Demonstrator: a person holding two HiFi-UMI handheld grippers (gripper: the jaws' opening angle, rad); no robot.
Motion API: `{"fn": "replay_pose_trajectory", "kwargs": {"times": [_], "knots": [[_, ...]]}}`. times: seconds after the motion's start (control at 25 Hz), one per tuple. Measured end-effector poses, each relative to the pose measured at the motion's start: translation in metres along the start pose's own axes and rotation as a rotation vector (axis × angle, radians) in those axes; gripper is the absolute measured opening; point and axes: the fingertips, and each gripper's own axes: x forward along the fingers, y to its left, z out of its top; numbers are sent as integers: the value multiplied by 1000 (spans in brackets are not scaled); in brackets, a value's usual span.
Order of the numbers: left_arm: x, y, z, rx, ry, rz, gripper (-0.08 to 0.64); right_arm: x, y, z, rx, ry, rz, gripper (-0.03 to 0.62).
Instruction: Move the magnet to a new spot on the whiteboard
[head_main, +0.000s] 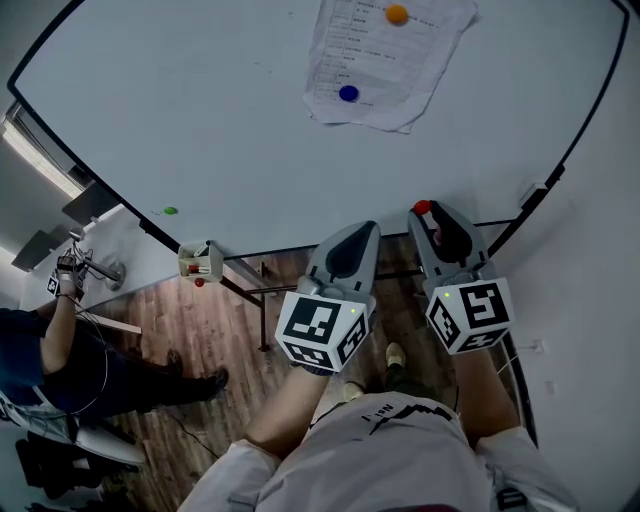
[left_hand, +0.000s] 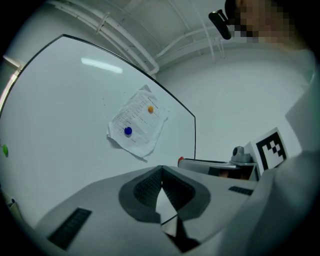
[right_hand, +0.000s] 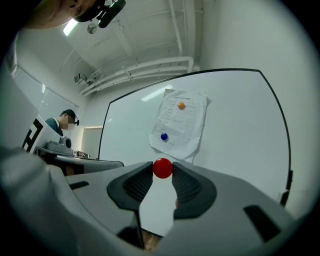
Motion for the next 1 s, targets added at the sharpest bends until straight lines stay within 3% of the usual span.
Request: {"fn": "replay_pose_trajectory", "kwargs": {"times": [0.44, 1.0], "knots": [[9, -13, -15, -6, 9, -31, 11, -8, -16, -16, -14, 36, -38, 127], [88, -23, -16, 4, 1, 36, 11, 44, -127, -22, -87, 44, -66, 127]]}}
